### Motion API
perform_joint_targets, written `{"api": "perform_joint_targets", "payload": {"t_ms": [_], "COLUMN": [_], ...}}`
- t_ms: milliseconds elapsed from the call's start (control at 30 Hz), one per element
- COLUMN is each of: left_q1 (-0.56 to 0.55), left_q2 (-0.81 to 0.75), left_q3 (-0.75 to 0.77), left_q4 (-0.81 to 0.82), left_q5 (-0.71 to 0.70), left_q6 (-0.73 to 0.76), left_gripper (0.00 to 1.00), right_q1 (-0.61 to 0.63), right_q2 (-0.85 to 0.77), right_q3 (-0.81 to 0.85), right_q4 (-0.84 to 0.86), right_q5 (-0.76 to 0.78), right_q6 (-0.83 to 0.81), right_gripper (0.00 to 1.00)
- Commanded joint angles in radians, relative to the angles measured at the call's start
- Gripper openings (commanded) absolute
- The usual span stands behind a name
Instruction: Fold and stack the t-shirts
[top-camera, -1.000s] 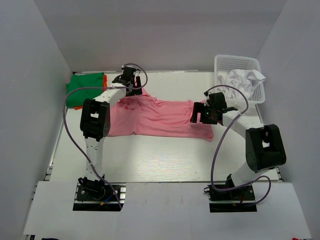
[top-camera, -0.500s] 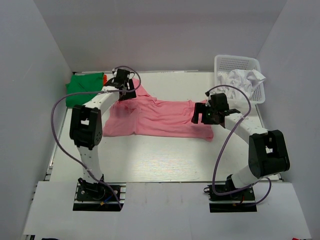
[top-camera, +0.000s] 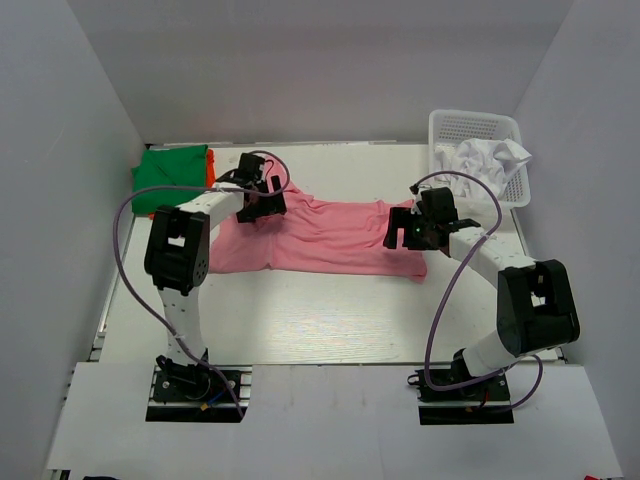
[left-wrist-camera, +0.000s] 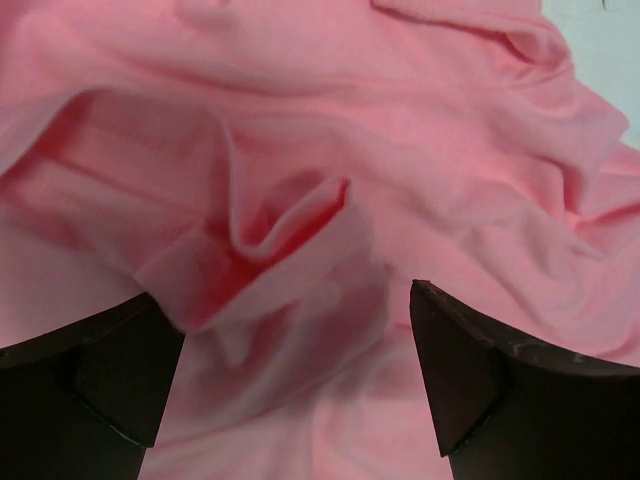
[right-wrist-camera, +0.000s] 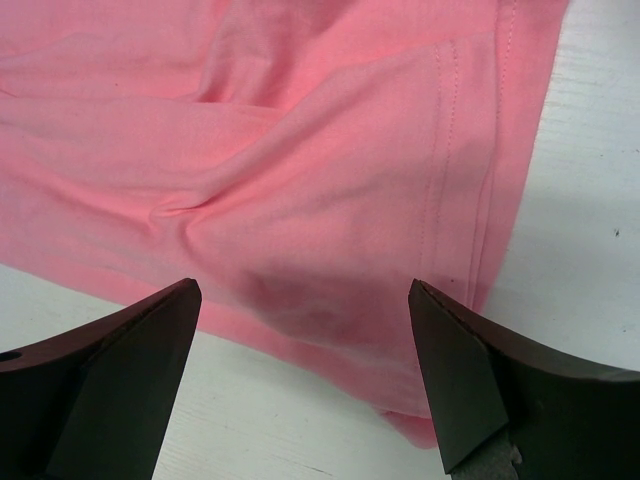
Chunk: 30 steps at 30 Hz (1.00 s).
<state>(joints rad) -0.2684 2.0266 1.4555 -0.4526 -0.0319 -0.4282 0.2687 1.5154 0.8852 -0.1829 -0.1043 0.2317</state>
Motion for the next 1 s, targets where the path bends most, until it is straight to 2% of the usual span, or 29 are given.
{"api": "perform_joint_targets", "payload": {"t_ms": [0,100,200,333,400,467,600,733,867,933,967], "left_q1": [-0.003,-0.003,-0.003,0.006,0.006,0.006,0.006,0.006,0.006,0.006,0.006], "left_q2": [0.018,0.018,0.018,0.113,0.193,0.262,0.314,0.246,0.103,0.09,0.09], "left_q3": [0.069,0.078,0.12,0.283,0.34,0.425,0.517,0.491,0.335,0.36,0.449], "left_q4": [-0.008,0.041,0.052,0.032,0.041,0.052,0.081,0.084,0.224,0.25,0.22], "left_q5": [0.038,0.009,-0.111,-0.216,-0.217,-0.149,-0.079,-0.112,-0.134,-0.161,-0.174], "left_q6": [-0.001,-0.001,0.0,0.029,0.057,0.083,0.101,0.101,0.15,0.17,0.183], "left_gripper": [1.0,1.0,1.0,1.0,1.0,1.0,1.0,1.0,1.0,1.0,1.0], "right_q1": [0.0,0.0,0.003,-0.002,-0.002,-0.003,-0.002,-0.002,0.0,0.0,0.001], "right_q2": [-0.012,-0.009,0.003,-0.004,-0.014,-0.021,-0.032,-0.044,-0.043,-0.038,-0.043], "right_q3": [-0.006,-0.009,-0.006,-0.011,-0.012,-0.012,-0.014,-0.02,-0.023,-0.026,-0.032], "right_q4": [0.022,0.025,0.023,0.02,0.019,0.019,0.016,0.014,0.034,0.04,0.042], "right_q5": [0.012,0.015,0.018,0.034,0.047,0.057,0.066,0.061,0.045,0.035,0.032], "right_q6": [-0.006,-0.012,-0.009,-0.009,-0.005,-0.005,0.0,-0.003,-0.008,-0.011,-0.009], "right_gripper": [0.9,0.9,0.9,0.9,0.9,0.9,0.9,0.9,0.9,0.9,0.9]}}
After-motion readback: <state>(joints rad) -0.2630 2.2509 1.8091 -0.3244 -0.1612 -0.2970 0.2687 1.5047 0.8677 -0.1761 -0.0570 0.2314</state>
